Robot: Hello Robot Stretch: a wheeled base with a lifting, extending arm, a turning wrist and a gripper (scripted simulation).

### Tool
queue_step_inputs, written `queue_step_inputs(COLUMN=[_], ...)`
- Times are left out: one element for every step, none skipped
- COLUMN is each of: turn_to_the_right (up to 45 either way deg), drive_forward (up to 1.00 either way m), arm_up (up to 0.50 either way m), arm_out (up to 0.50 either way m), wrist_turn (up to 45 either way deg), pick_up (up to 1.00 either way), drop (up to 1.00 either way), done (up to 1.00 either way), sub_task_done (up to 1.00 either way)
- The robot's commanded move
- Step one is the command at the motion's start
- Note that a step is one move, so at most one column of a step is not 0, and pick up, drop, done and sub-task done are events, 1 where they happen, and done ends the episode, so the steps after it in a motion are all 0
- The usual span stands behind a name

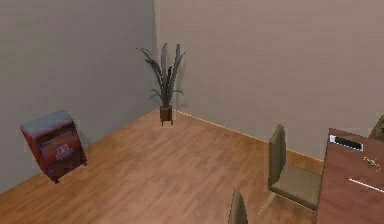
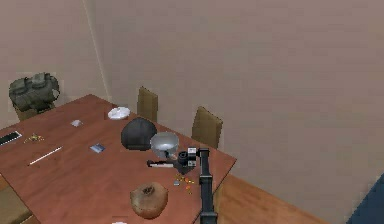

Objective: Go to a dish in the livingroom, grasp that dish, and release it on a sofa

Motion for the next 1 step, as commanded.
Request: queue_step_inputs(turn_to_the_right=[0.0], drive_forward=[0.00], arm_up=[0.10], arm_out=[0.00], wrist_turn=[0.0], pick_up=[0.00], drop=[0.00], done=[0.00], sub_task_done=[0.00])
